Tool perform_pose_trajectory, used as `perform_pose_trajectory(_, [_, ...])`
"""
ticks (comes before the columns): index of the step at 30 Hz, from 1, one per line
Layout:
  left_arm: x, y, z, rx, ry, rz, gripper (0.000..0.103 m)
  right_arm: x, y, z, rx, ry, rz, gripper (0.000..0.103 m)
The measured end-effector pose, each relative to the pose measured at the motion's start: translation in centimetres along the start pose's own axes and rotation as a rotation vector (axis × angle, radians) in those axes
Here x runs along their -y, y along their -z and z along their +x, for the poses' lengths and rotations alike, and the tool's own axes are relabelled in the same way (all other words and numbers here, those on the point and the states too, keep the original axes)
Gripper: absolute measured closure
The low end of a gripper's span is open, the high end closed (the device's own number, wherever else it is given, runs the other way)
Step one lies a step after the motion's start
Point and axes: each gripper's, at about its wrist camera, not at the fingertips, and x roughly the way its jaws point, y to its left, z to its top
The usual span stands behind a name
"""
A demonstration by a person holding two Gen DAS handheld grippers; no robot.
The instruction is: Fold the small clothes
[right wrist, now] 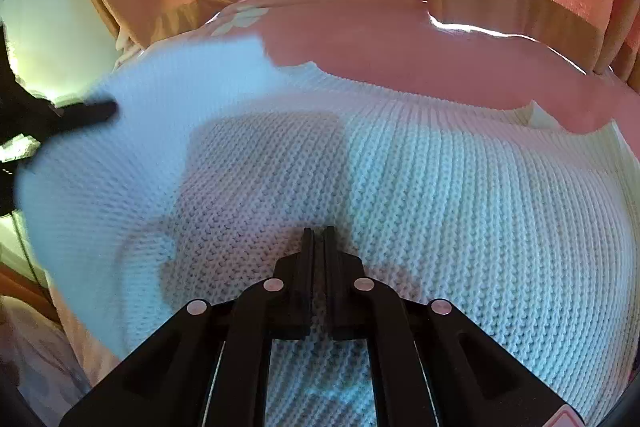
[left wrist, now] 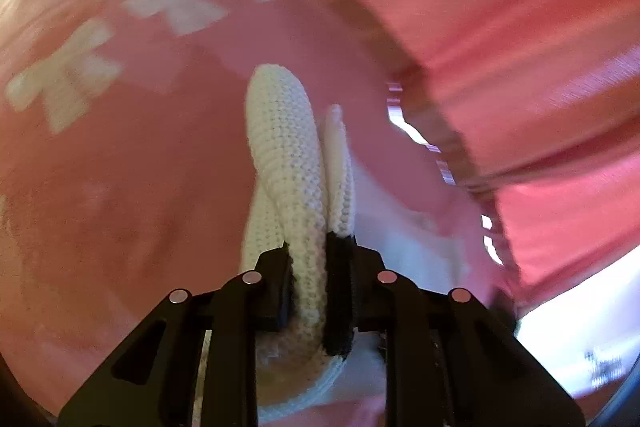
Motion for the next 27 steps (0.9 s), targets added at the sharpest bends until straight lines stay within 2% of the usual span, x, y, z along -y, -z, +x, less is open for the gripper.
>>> perform_pose_trajectory(3, [3.8,0.8,0.0,-0.014,0.072,0.072,0.084,-0.2,0.0,0.2,0.015,0.004,-0.016,0.101])
perform_pose_trajectory(6, [7.5,1.6,1.0,-0.028,0.1,0.136,0.084,0.1,0.2,-0.2,0.028,-0.018,-0.008,0.101])
perform_pose_trajectory(9, [10.2,2.6,2.5,-0.056,0.105,0.192,0.084,1.3,1.1,-3.5,0.035,-0.047,0.018,0.101])
perform_pose_trajectory(11, [11.7,3.3,3.9,-0.08,0.095,0.228,0.084,2.4,2.1,-6.8,0.054,-0.031,0.007,0.095])
perform_pose_trajectory(14, [14.0,4.8,5.9,-0.112,0.068,0.283,0.084,5.8,4.3,-12.6,0.096,0.036,0.018,0.094])
perform_pose_trajectory(18, [17.3,7.6,9.0,-0.16,0.054,0.323,0.084,12.7,7.5,-18.1,0.164,0.11,0.143,0.086])
perform_pose_trajectory(23, [20.9,11.6,13.5,-0.207,0.039,0.355,0.084,17.6,9.9,-19.5,0.157,0.136,0.25,0.084])
perform_pose_trajectory(27, [20.8,14.7,18.7,-0.271,-0.032,0.345,0.081,19.6,10.9,-19.7,0.154,0.132,0.266,0.082])
